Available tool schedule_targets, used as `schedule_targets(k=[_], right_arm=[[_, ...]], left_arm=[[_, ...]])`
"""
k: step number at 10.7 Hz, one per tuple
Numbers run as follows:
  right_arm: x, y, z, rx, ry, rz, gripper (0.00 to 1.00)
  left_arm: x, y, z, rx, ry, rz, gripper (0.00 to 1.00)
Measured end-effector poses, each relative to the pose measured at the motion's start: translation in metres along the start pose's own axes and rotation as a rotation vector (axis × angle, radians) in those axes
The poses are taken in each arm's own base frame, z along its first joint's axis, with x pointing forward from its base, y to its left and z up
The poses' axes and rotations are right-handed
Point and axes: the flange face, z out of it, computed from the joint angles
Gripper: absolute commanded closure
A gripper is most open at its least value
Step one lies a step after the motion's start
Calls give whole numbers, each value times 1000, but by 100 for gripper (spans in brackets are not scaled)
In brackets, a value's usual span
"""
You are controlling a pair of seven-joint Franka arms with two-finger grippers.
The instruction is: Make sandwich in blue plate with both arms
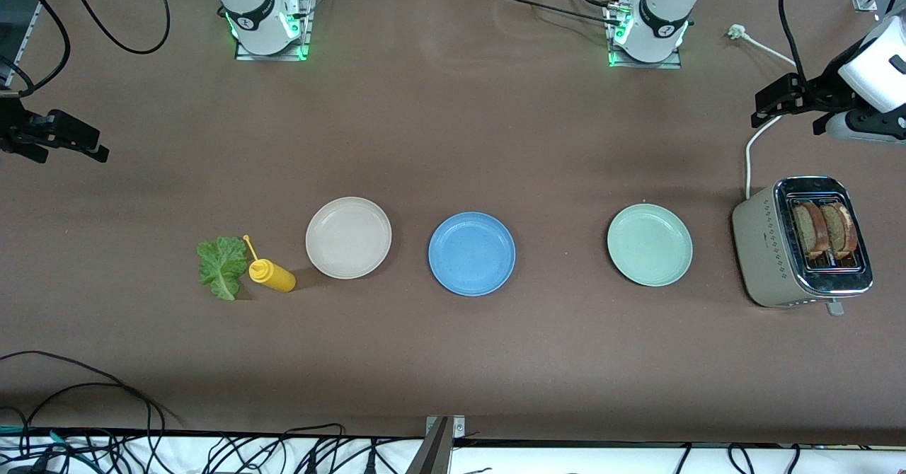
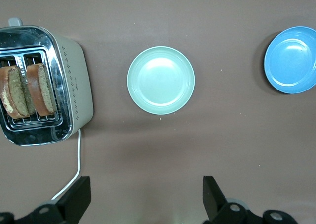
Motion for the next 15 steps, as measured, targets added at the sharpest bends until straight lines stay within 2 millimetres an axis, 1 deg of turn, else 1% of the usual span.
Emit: schedule_targets(k=[5,9,15], right_arm=[[0,0,1,0,-2,0,0],[1,0,1,0,-2,0,0],[1,0,2,0,-3,0,0]], left_arm=[[0,-1,0,0,0,-2,0],[-1,-11,-1,-2,1,-21,0],[-1,-11,-1,-2,1,-21,0]])
